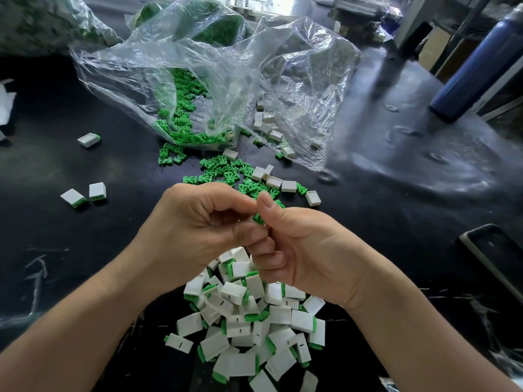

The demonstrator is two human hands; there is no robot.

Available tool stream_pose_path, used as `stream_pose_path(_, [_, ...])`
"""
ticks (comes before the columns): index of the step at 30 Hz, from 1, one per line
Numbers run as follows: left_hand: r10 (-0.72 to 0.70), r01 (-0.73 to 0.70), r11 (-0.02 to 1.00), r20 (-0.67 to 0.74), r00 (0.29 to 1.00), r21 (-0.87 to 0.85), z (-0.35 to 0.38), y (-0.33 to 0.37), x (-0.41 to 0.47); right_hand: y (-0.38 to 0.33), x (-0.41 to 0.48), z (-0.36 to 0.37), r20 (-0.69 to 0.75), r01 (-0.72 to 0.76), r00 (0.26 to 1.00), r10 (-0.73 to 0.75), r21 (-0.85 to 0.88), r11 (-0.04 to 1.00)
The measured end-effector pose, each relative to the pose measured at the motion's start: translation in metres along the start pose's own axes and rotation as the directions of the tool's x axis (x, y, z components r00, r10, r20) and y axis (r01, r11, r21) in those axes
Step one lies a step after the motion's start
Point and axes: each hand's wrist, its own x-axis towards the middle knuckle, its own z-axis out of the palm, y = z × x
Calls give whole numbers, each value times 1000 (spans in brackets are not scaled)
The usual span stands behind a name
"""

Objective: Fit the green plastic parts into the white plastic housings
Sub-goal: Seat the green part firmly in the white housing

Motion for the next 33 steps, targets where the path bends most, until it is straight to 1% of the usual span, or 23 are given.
stream_pose_path(7, [-7, 6, 999, -13, 1000, -52, 2, 1, -1, -1, -2, 1, 13, 36, 999, -36, 34, 999])
stream_pose_path(12, [-19, 18, 1000, -29, 999, -10, 2, 3, 1, 2, -1, 5, -30, 69, 997, -68, 8, 998])
stream_pose_path(16, [-34, 33, 996, -19, 999, -79, 1, 7, 0, 1, 0, 2, 15, 50, 999, -51, 28, 998])
stream_pose_path(18, [-58, 55, 996, -37, 998, -73, 2, 9, 1, -1, 0, -1, 47, 22, 999, -25, 60, 998])
stream_pose_path(20, [-96, 92, 993, -56, 994, -75, 2, 10, 0, -2, 0, -2, 41, 9, 999, -12, 77, 997])
stream_pose_path(24, [-180, 175, 980, -43, 983, -94, 1, 12, -1, -1, 0, -3, -6, 64, 998, -64, 29, 998])
stream_pose_path(28, [-215, 208, 974, -73, 974, -92, 1, 13, 1, -1, -1, -3, -15, 112, 994, -112, -2, 994])
stream_pose_path(31, [-213, 208, 975, -75, 974, -77, 3, 14, 1, -2, -1, -4, -28, 136, 990, -139, -82, 987])
stream_pose_path(33, [-254, 244, 964, -94, 963, -101, 3, 14, 1, -2, -1, -3, -37, 149, 987, -156, -145, 978])
